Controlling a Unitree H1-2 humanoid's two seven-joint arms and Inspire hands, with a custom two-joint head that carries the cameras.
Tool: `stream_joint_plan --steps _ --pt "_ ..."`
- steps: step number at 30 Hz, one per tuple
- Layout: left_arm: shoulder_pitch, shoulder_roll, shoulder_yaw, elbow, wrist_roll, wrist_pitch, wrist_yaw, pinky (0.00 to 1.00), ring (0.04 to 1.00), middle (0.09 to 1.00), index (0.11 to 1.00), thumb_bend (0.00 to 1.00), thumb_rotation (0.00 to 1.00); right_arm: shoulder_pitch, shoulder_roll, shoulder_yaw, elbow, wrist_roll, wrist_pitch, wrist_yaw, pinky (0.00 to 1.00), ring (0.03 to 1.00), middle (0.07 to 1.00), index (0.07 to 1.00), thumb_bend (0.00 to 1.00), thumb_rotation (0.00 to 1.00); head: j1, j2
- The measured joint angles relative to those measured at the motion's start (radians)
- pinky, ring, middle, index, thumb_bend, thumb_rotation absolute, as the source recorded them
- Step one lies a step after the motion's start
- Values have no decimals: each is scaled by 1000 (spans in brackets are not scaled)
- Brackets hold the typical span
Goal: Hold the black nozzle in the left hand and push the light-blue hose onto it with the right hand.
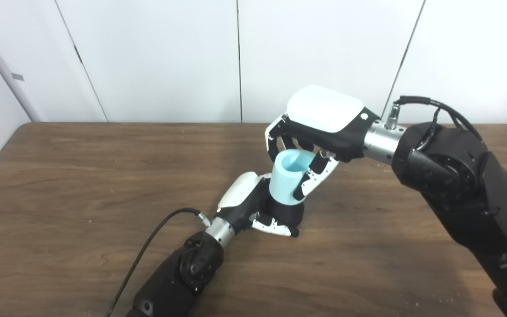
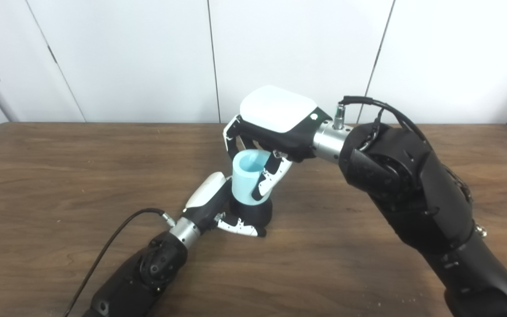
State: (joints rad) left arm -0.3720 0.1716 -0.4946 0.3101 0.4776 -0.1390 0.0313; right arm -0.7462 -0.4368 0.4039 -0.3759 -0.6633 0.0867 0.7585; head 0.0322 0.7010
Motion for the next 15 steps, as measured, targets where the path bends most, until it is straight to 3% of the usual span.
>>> stream_joint_plan --steps 12,15 --pt "6 1 16 0 -1 5 6 839 855 778 496 507 101 -25 11 14 111 -1 -24 -85 101 184 296 487 507 136 -2 3" --pt "7 -1 15 -2 0 4 5 838 855 778 496 507 101 -27 9 26 170 -42 -18 -95 97 180 293 488 507 136 -2 5"
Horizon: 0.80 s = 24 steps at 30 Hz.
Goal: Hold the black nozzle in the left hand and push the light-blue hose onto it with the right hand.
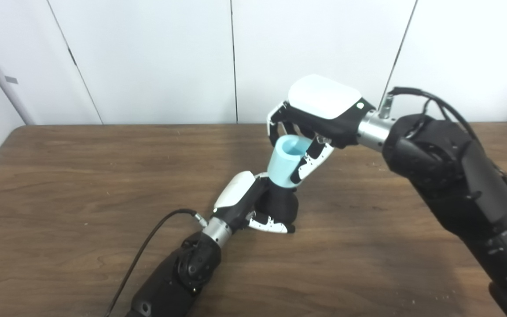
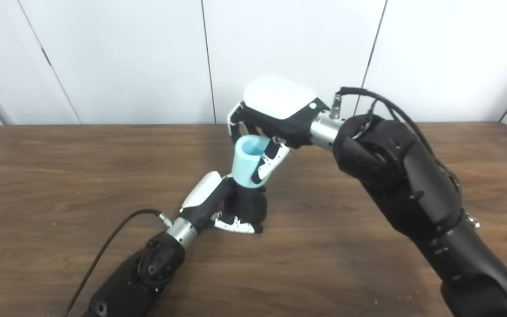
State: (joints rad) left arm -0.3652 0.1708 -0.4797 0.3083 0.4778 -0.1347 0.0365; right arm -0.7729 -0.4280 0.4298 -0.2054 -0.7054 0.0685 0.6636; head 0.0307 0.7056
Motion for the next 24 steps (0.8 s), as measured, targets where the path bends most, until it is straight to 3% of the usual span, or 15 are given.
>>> stream_joint_plan --steps 24 --pt "1 3 1 -1 -2 0 0 838 858 778 496 507 101 -33 -5 43 -6 -57 1 36 77 160 271 485 505 125 0 5"
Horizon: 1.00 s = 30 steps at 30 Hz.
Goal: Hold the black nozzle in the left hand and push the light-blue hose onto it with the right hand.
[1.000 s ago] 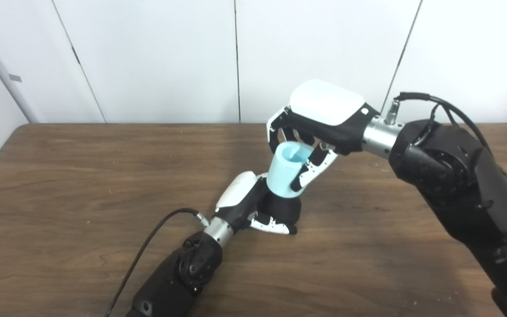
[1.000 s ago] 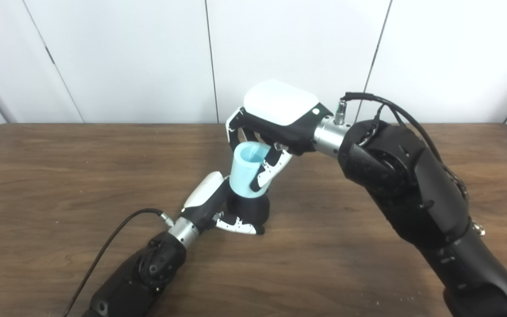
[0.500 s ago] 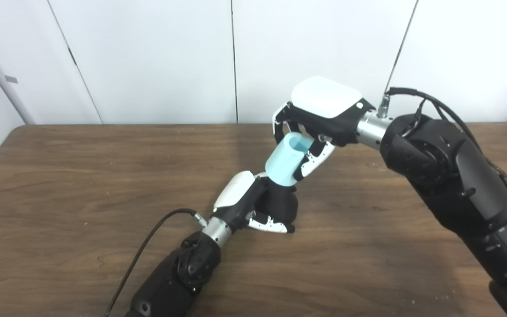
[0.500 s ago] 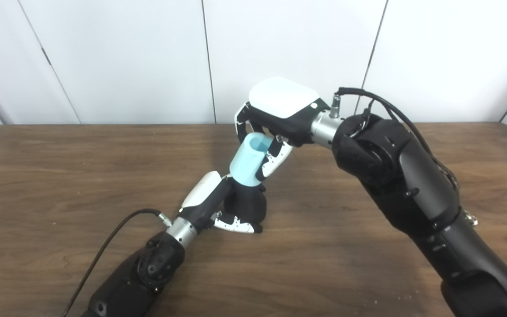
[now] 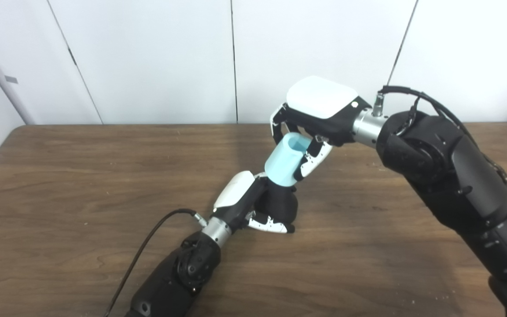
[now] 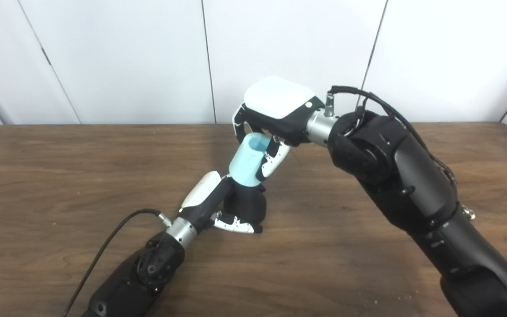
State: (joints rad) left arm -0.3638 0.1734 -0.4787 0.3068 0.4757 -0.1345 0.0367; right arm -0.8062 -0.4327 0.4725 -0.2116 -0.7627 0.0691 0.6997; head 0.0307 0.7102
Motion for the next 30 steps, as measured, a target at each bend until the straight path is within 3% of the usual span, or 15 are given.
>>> stream_joint_plan --steps 12,15,17,18,22,27,30 --pt "0 0 0 0 0 0 0 836 860 778 496 507 101 -13 9 18 -22 -31 8 42 62 139 258 486 505 116 -2 2" --pt "0 0 0 0 -1 0 0 835 861 778 496 507 101 -32 17 25 -22 -38 28 83 66 147 278 488 505 114 -2 3" --pt "0 0 0 0 -1 0 0 835 861 778 496 507 101 -48 23 31 -21 -46 50 120 72 159 430 487 520 23 0 3" --pt "0 0 0 0 -1 0 0 835 861 778 496 507 101 -55 26 36 -21 -53 61 137 73 160 449 487 522 12 0 3" --pt "0 0 0 0 -1 0 0 835 861 779 496 507 101 -79 36 48 -22 -80 96 191 76 170 469 484 525 0 0 3" --pt "0 0 0 0 -1 0 0 835 861 779 496 507 101 -90 50 57 -26 -106 115 218 75 170 408 481 522 0 -3 3" --pt "0 0 0 0 -1 0 0 835 861 779 496 507 101 -90 62 58 -27 -118 119 224 67 157 463 476 526 0 -2 3"
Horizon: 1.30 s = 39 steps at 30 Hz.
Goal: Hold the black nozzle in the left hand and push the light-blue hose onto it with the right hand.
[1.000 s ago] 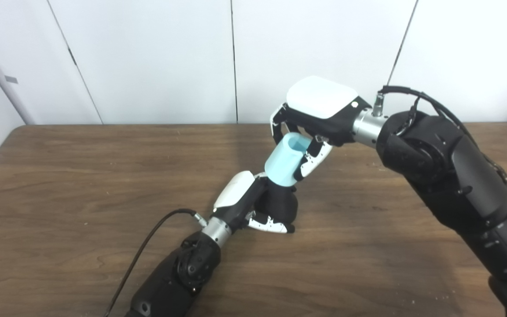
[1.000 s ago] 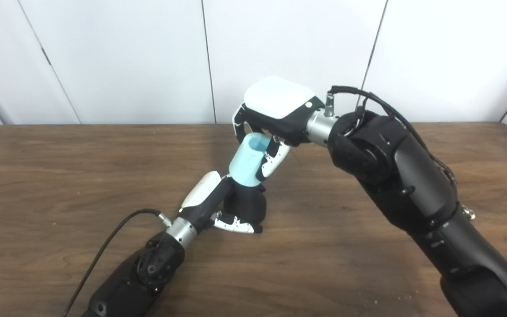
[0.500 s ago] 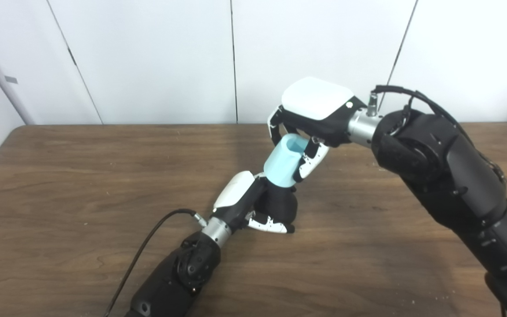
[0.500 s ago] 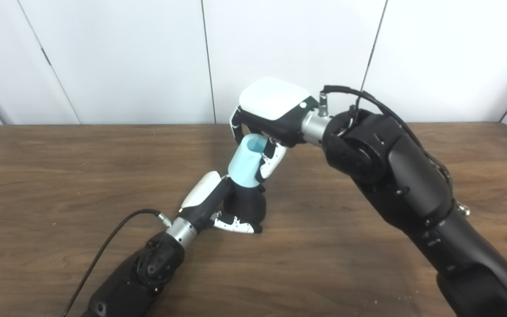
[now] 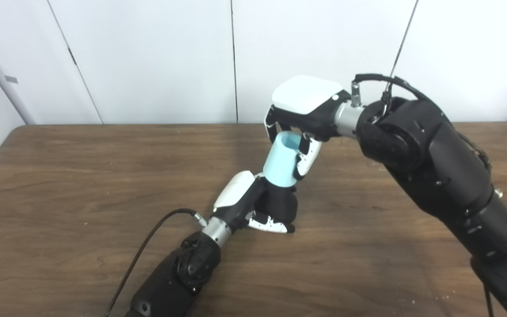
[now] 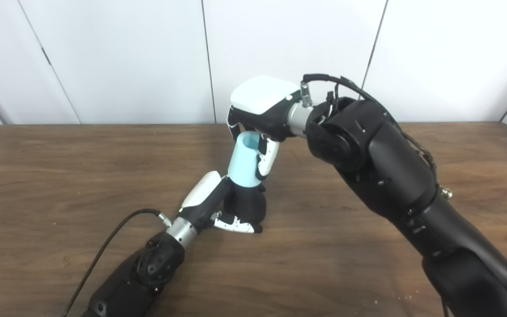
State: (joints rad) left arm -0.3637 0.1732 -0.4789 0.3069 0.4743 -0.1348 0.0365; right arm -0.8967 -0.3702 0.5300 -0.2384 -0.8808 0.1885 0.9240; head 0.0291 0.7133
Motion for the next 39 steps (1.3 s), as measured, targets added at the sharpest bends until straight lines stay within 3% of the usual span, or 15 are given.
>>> stream_joint_plan --steps 5,14,35,36,37,39 --pt "0 -2 0 0 0 0 -1 835 862 779 496 507 101 2 17 9 1 -15 2 16 61 150 410 478 523 0 2 2" --pt "-1 -3 -1 -2 0 0 -3 835 863 781 496 507 101 5 23 11 0 -26 2 19 52 137 467 484 526 0 2 2" --pt "-1 -3 -2 -3 0 0 -4 837 864 783 496 507 101 25 28 -2 -12 -33 3 14 81 173 470 483 529 0 3 2" --pt "-1 -3 -2 -3 0 0 -5 838 864 783 496 507 101 27 27 -2 -12 -33 -1 8 389 453 604 618 730 302 3 2" --pt "-1 -3 -2 -3 0 0 -5 838 864 783 496 507 101 30 25 -1 -13 -35 -11 -1 495 549 650 664 799 405 3 2" --pt "-1 -3 -2 -3 0 0 -5 838 864 783 496 507 101 38 16 2 -16 -40 -46 -29 567 599 670 697 870 508 3 0"
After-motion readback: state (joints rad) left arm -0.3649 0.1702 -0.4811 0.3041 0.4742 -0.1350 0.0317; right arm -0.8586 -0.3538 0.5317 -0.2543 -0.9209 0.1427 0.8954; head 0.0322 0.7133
